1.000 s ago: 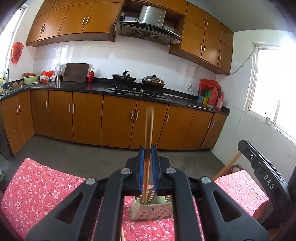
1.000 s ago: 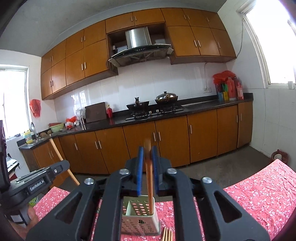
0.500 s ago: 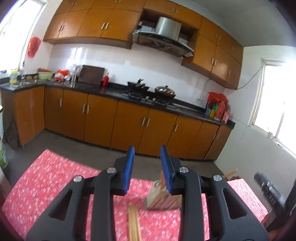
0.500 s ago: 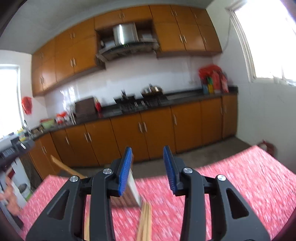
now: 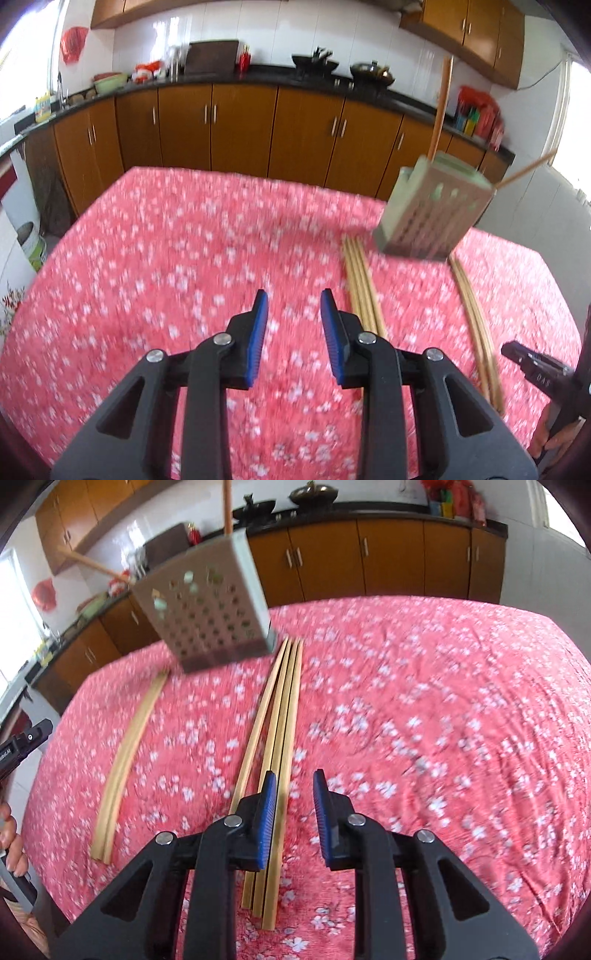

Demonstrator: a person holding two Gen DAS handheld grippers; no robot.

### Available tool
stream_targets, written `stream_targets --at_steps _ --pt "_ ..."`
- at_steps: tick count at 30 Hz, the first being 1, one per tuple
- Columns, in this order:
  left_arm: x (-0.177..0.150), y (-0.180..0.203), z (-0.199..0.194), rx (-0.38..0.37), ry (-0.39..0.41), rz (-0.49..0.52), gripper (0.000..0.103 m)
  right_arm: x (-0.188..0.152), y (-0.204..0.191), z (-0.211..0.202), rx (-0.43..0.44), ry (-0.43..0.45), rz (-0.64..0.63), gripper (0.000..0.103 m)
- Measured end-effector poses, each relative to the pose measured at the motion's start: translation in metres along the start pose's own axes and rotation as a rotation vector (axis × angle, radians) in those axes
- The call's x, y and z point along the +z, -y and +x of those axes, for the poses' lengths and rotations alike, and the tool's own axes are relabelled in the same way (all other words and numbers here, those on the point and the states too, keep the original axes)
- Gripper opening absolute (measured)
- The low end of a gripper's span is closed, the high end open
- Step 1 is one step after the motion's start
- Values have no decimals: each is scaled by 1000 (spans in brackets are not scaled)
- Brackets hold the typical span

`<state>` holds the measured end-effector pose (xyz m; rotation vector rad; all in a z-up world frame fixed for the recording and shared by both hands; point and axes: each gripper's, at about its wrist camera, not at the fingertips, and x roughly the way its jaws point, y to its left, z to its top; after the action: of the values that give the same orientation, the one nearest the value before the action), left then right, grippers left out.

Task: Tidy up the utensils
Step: 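Move the left gripper back to the chopsticks while the right gripper returns too, then grasp a single chopstick with the left gripper while the right gripper grasps another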

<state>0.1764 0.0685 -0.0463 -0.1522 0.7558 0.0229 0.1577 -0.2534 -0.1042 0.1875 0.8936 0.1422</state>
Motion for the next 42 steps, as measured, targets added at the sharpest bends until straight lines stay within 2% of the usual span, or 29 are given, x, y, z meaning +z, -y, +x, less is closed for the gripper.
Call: stream_targets --at_steps 7,11,15,20,23,31,36,37,42 --pt "-20 6 8 -18 -44 25 30 -2 -5 8 -22 -39 -23 19" --pt "-20 17 9 -56 -63 39 30 2 -6 14 -93 -26 -54 8" --pt "-28 27 11 -114 -98 58 30 9 9 14 -115 -10 10 8" --pt "-40 42 19 -160 -145 100 21 7 19 9 -104 -3 33 8" --pt "-45 49 23 -162 -165 121 17 6 19 9 -107 1 31 8" --pt "-55 56 37 -119 -214 152 14 7 20 9 -105 1 31 8" --pt "-54 59 41 -72 -201 174 13 7 17 9 -119 -2 15 8" --pt "-54 58 42 -55 -195 173 10 5 16 7 -112 -2 12 8" --pt "-43 40 52 0 -186 126 8 5 16 8 -125 12 -19 8"
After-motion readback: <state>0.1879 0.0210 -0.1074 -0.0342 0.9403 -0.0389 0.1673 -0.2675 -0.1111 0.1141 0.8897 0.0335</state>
